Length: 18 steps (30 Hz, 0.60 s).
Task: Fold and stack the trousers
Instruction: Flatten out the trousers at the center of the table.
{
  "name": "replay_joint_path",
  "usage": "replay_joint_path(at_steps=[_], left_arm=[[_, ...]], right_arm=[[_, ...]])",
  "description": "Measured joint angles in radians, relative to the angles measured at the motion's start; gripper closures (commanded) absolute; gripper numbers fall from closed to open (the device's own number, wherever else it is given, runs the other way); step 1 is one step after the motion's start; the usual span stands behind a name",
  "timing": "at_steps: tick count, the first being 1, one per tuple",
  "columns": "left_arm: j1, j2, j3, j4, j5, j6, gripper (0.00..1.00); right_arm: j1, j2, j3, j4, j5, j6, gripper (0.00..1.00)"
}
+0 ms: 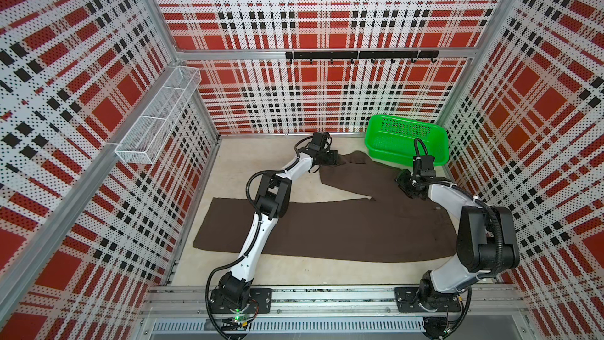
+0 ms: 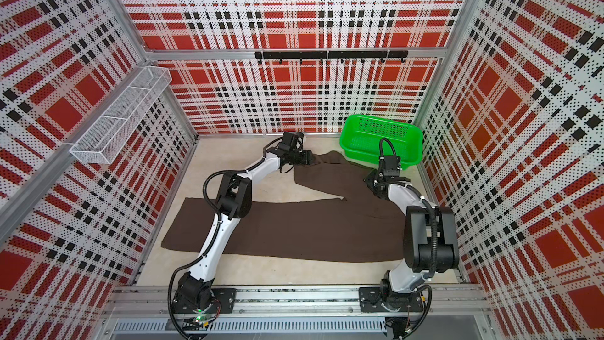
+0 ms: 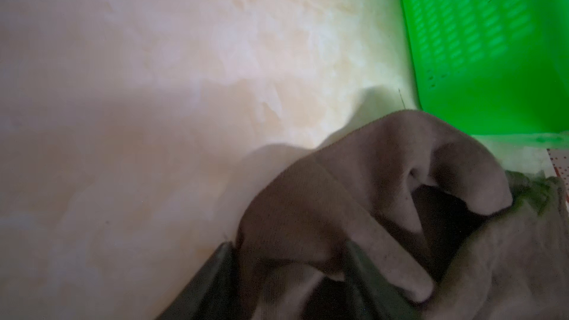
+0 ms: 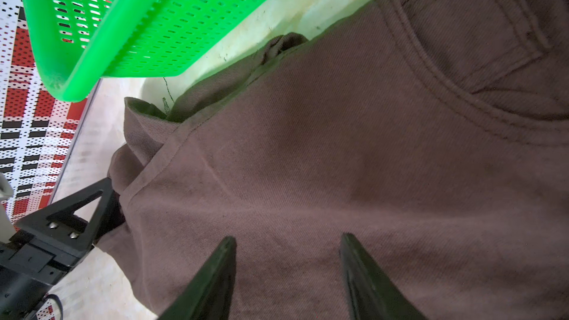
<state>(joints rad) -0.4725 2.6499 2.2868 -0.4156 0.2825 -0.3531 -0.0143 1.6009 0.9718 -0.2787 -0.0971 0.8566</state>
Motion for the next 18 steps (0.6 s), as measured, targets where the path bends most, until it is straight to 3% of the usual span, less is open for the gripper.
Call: replay_joint_path(at_steps=[3,4,10,18], left_arm=[[-0.008,0.002,0.010,-0.032,-0.021,0.010,0.97],[-0.011,0.002,0.013,-0.037,-0.032,0.009,1.00],[-0.018,-0.064,-0.078,0.031,-0.134,-0.010,1.00],[-0.017,-0.437,-0.378,0.177,-0.333,-0.069,1.00]], right_arm=[[0.000,0.000,-0.005,0.000,0.000,0.000,0.44],[0.000,0.000,-0.008,0.001,0.000,0.000,0.44],[-0.015,0.000,-0.076,0.019,0.002,0.011,0.45],[-0.068,-0.012,-0.174,0.022,0.014,0.035,0.46]])
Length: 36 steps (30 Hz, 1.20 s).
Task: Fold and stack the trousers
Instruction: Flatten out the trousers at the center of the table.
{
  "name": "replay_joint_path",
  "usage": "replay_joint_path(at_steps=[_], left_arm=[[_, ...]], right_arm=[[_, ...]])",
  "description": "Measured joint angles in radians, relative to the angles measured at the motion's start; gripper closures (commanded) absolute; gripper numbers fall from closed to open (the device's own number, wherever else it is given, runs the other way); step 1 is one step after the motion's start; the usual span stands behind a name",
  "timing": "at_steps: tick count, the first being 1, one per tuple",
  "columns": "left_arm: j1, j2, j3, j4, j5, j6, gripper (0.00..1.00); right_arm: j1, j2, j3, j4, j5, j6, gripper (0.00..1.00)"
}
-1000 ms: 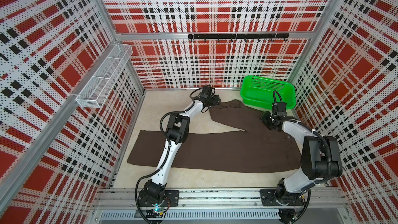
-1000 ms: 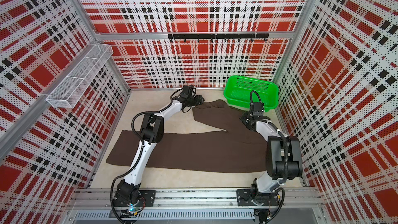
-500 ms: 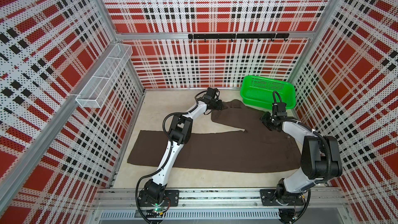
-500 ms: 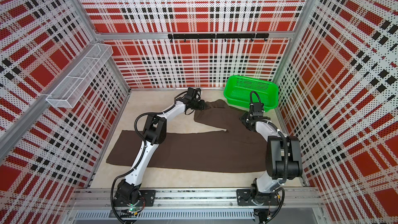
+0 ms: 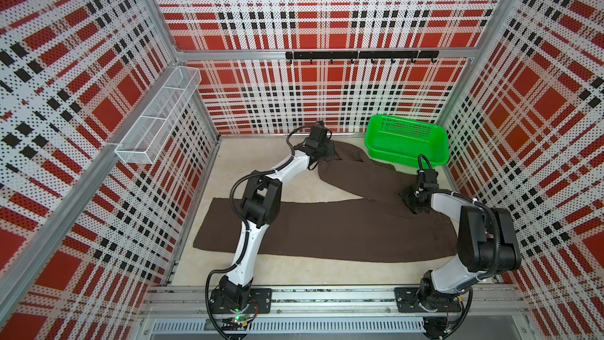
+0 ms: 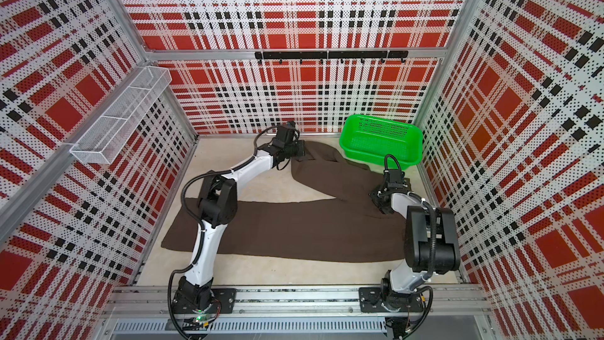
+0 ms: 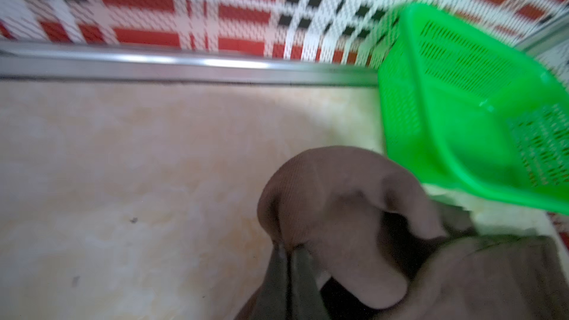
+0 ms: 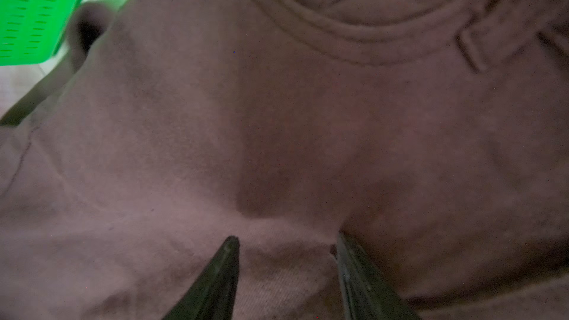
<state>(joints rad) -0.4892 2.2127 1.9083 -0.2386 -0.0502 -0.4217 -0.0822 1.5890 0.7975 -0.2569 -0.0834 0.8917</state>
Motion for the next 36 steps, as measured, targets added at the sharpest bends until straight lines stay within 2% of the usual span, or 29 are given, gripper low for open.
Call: replay_joint_path(at_steps=[6,11,17,22,25,26,27,28,31,36], left_arm=[[0.025,-0.318,-0.174,0.075,-0.156,-0.052,1.00],[0.024,-0.454,-0.277,0.041,-0.270,-0.099,1.00],[-0.004,-0.484,-0.295,-0.120,-0.393,-0.131,0.99],[-0.018,-0.391,-0.184,-0.224,-0.417,-0.132,0.89],[-0.020,-0.265,-0.066,-0.257,-0.410,-0.127,0.78],[-0.020,-0.219,-0.026,-0.268,-0.401,-0.124,0.71],[-0.020,-0.167,0.014,-0.276,-0.391,-0.120,0.58],[-0.020,-0.121,0.050,-0.286,-0.377,-0.116,0.49],[-0.020,-0.019,0.127,-0.331,-0.349,-0.103,0.32],[-0.020,-0.019,0.130,-0.378,-0.354,-0.073,0.15]], right_arm=[[-0.003,-0.017,-0.018,-0.007,0.022,-0.001,0.48],[-0.003,-0.027,-0.033,-0.008,0.027,-0.001,0.49],[-0.003,-0.049,-0.050,-0.019,0.034,-0.005,0.50],[-0.003,-0.051,-0.050,-0.027,0.043,-0.010,0.50],[-0.003,-0.053,-0.050,-0.033,0.048,-0.013,0.50],[-0.003,-0.054,-0.050,-0.035,0.051,-0.014,0.50],[-0.003,-0.055,-0.050,-0.037,0.055,-0.016,0.51],[-0.003,-0.056,-0.050,-0.040,0.059,-0.018,0.51],[-0.003,-0.058,-0.050,-0.044,0.066,-0.024,0.51],[-0.003,-0.058,-0.050,-0.045,0.066,-0.032,0.51]])
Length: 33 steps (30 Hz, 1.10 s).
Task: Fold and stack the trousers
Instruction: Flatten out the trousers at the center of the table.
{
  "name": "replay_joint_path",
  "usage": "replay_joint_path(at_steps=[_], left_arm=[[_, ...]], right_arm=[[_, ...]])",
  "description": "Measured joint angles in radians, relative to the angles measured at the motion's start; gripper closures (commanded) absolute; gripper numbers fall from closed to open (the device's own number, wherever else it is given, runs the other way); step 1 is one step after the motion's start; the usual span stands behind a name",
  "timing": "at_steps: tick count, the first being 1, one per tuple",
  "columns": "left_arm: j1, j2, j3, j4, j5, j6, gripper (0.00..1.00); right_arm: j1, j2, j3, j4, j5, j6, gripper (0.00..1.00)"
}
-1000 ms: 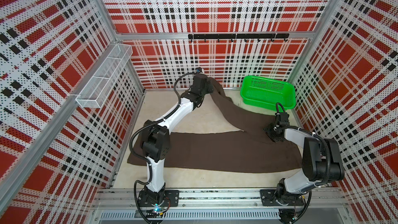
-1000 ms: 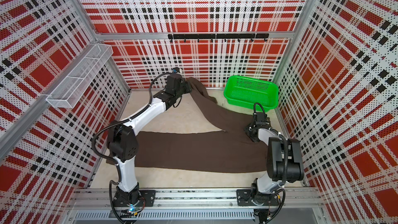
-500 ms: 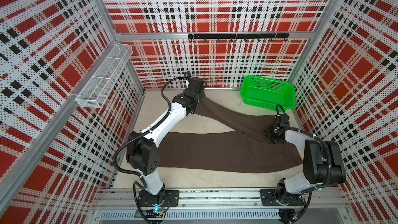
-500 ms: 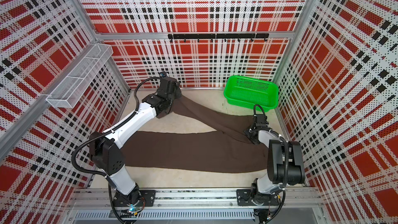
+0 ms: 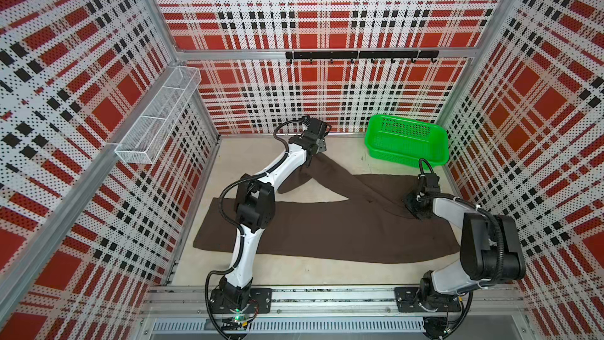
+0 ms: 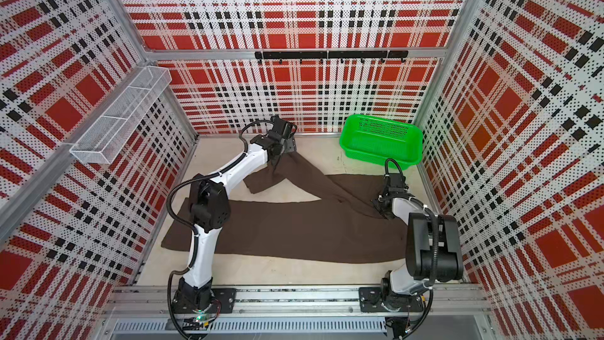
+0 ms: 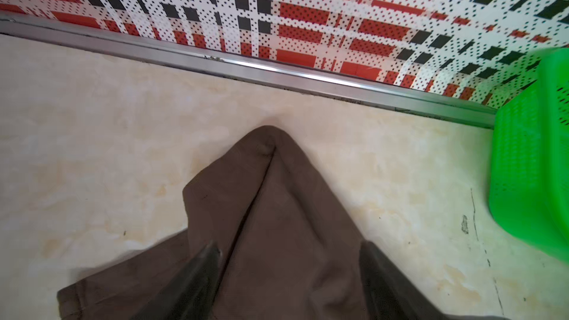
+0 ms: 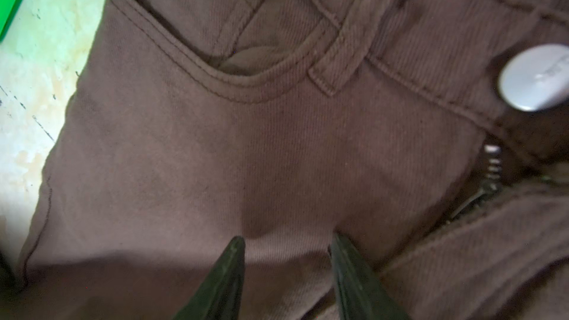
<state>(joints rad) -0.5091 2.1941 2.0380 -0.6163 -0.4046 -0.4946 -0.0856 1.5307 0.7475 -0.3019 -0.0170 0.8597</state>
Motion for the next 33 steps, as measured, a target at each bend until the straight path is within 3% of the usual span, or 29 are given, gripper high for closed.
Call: replay_joint_path(at_steps=[6,10,12,15,19,26,33], left_arm=[[0.035,-0.339,-0.363,0.071,-0.010,0.005,0.11],[0.184,-0.597,-0.677,0.165,0.087,-0.014,0.15],[0.268,-0.655,-0.807,0.208,0.136,-0.024,0.19],[0.357,-0.667,-0.984,0.260,0.229,-0.041,0.20],[0.365,-0.665,-1.135,0.315,0.359,-0.073,0.20],[0.362,-0.643,-1.232,0.500,0.504,-0.141,0.33],[0.359,-0.565,-1.258,0.610,0.565,-0.181,0.39]], right_arm=[[0.000,0.005,0.004,0.000,-0.005,-0.003,0.51],[0.006,0.008,0.010,-0.002,-0.006,-0.003,0.52],[0.010,0.012,0.013,-0.005,-0.006,-0.003,0.52],[0.014,0.020,0.024,-0.011,-0.006,-0.003,0.52],[0.014,0.027,0.038,-0.014,-0.007,-0.003,0.52],[0.018,0.029,0.043,-0.016,-0.008,-0.003,0.53],[0.018,0.031,0.047,-0.021,-0.008,-0.003,0.53]])
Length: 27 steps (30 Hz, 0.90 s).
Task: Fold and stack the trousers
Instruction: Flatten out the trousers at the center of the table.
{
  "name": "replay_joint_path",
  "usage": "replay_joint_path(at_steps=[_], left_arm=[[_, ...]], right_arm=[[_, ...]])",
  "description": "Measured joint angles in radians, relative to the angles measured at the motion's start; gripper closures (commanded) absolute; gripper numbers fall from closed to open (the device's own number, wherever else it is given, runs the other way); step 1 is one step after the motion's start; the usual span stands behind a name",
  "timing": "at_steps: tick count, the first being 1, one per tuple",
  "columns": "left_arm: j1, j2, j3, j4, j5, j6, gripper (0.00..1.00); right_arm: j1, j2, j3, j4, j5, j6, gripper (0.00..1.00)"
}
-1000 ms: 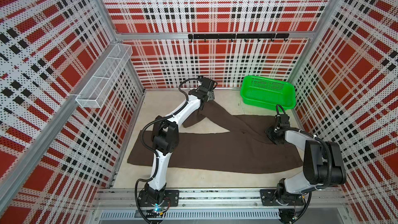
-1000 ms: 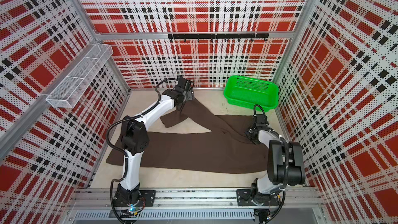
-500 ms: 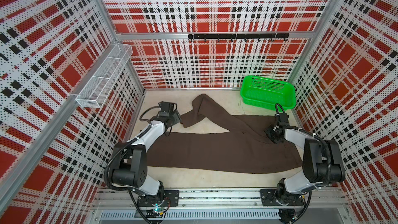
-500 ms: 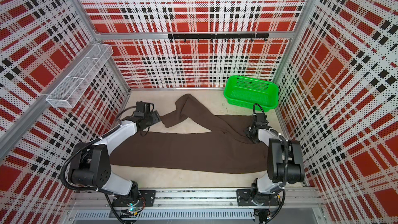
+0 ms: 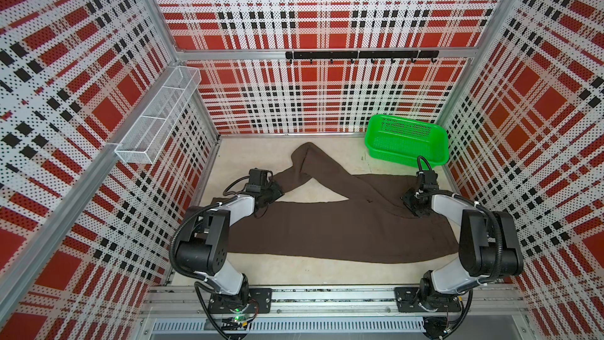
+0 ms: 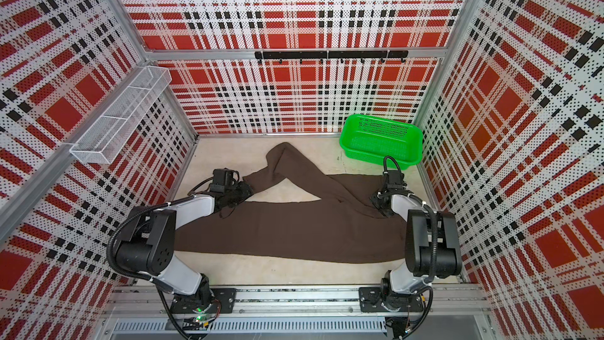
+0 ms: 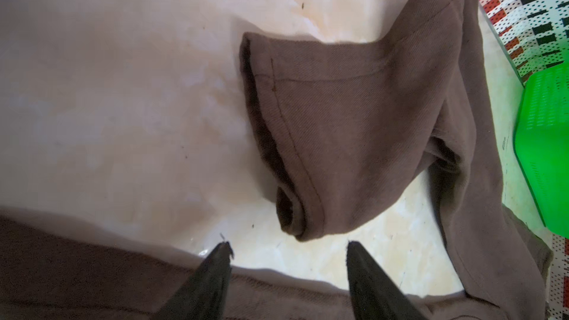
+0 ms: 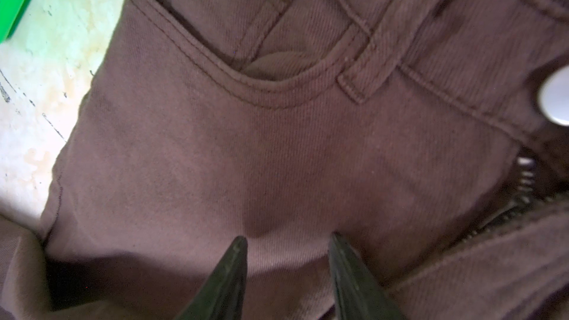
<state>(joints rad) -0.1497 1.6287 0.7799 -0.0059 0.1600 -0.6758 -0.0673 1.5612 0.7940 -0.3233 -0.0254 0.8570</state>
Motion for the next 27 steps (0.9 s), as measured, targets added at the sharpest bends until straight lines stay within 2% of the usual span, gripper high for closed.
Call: replay_joint_path(at_steps=[12,15,18,21,24,27], left_arm=[[-0.042,0.113,0.022,0.098,0.040,-0.004,0.65],[-0.047,0.119,0.029,0.103,0.042,-0.003,0.64],[-0.047,0.119,0.039,0.098,0.035,0.003,0.49],[-0.047,0.119,0.057,0.088,0.014,0.010,0.45],[-0.047,0.123,0.076,0.072,-0.011,0.020,0.49],[-0.047,0.133,0.094,0.064,-0.030,0.031,0.62]], right_arm=[[0.000,0.010,0.000,0.000,-0.004,0.000,0.54],[0.000,0.010,0.000,0.000,-0.005,0.000,0.54],[0.000,0.011,0.000,0.000,-0.008,0.000,0.54],[0.000,0.011,0.000,0.000,-0.009,0.000,0.54],[0.000,0.011,0.000,0.000,-0.013,0.000,0.54],[0.000,0.011,0.000,0.000,-0.014,0.000,0.54]])
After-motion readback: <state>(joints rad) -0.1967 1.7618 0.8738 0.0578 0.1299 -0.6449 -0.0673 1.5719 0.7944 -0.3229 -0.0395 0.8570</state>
